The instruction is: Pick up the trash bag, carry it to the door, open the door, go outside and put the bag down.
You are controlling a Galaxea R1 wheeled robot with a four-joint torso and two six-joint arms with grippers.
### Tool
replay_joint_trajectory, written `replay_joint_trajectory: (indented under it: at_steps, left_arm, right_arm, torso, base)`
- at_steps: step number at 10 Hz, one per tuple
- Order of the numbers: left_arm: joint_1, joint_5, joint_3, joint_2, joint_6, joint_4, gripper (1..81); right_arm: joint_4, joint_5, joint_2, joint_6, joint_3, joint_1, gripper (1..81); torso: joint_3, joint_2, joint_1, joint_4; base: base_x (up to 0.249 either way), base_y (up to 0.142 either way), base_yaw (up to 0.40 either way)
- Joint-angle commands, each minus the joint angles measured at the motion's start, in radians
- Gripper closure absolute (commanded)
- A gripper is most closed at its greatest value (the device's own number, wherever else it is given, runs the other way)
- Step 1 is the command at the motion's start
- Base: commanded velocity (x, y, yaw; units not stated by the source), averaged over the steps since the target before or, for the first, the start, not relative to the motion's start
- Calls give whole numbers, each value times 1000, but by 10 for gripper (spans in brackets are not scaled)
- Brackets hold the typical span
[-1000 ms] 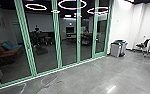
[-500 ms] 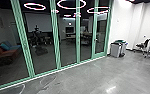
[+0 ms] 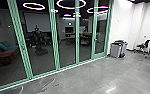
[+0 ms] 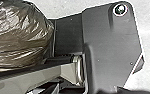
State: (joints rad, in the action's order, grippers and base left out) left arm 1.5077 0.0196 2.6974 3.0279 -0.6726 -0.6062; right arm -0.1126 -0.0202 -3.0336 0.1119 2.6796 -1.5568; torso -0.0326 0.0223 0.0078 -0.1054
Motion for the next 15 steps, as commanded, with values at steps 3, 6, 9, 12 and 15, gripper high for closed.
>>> replay_joint_trajectory:
  at_steps: [3, 6, 9, 12, 15]
  left_arm:
    - [-63, -66, -2, -1, -2, 8, 811]
    - [-63, -58, -2, 3, -2, 6, 811]
    - [-63, -52, -4, 2, -4, 6, 811]
    - [-54, 2, -8, 14, -4, 9, 811]
    - [-54, 0, -8, 14, -4, 11, 811]
  right_arm:
    - [1, -58, -7, 3, -4, 57, 10]
    - [1, -58, -4, 3, -4, 59, 10]
    - [4, -56, -4, 5, -4, 56, 10]
    - [7, -56, 0, 5, -4, 46, 10]
    - [7, -56, -3, 5, -4, 46, 10]
  torso:
    - [0, 0, 0, 0]
    - [0, 0, 0, 0]
    - [0, 0, 0, 0]
    - [0, 0, 0, 0]
    - [0, 0, 0, 0]
  base:
    - [124, -62, 0]
    - [124, -62, 0]
    - [124, -41, 0]
    - [124, 0, 0]
    - [124, 0, 0]
